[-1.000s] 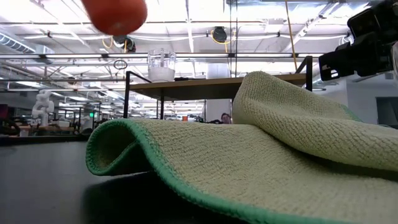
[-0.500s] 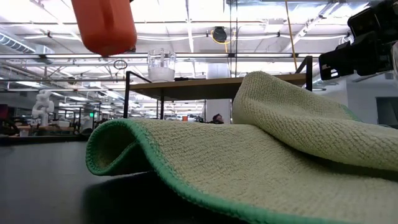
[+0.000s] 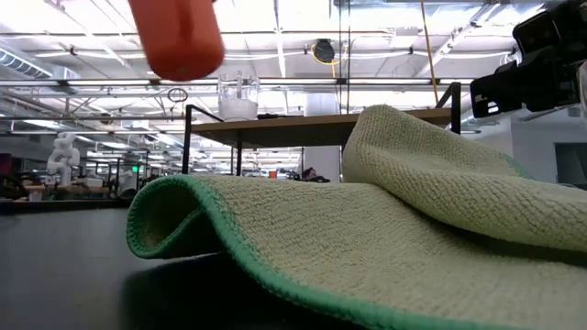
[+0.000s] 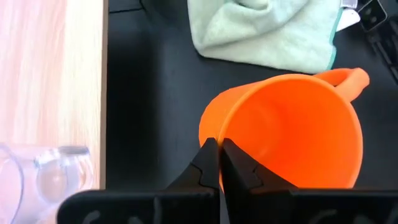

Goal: Stack small to large cups/mugs on shelf
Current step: Put the orange mug on the shelf

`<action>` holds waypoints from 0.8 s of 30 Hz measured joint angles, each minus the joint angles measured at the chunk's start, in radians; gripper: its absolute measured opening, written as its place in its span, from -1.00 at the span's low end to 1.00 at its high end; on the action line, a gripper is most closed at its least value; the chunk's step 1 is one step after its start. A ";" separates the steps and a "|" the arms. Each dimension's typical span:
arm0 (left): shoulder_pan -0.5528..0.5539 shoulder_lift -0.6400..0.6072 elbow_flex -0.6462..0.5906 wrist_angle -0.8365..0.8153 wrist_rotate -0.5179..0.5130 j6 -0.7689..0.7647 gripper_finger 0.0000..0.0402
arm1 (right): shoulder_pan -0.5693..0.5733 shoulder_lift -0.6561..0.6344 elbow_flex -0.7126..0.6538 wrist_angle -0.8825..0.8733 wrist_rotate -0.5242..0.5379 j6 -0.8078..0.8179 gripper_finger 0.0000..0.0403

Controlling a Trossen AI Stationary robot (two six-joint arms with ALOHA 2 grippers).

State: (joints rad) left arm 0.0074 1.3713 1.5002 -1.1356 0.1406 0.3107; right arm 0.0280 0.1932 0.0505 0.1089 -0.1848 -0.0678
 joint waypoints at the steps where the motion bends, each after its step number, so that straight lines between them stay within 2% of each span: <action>1: 0.015 0.015 0.008 -0.006 0.012 0.007 -1.00 | 0.000 0.000 0.000 0.000 0.000 -0.001 -1.00; 8: 0.083 0.131 0.165 -0.037 0.039 0.100 -1.00 | 0.000 0.000 0.000 -0.002 0.000 -0.004 -1.00; 24: 0.197 0.474 0.716 -0.217 0.058 0.280 -1.00 | 0.000 0.000 0.000 -0.008 0.000 -0.002 -1.00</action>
State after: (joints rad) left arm 0.2041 1.8457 2.2157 -1.3523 0.1989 0.5908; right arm 0.0282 0.1936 0.0505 0.1005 -0.1848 -0.0700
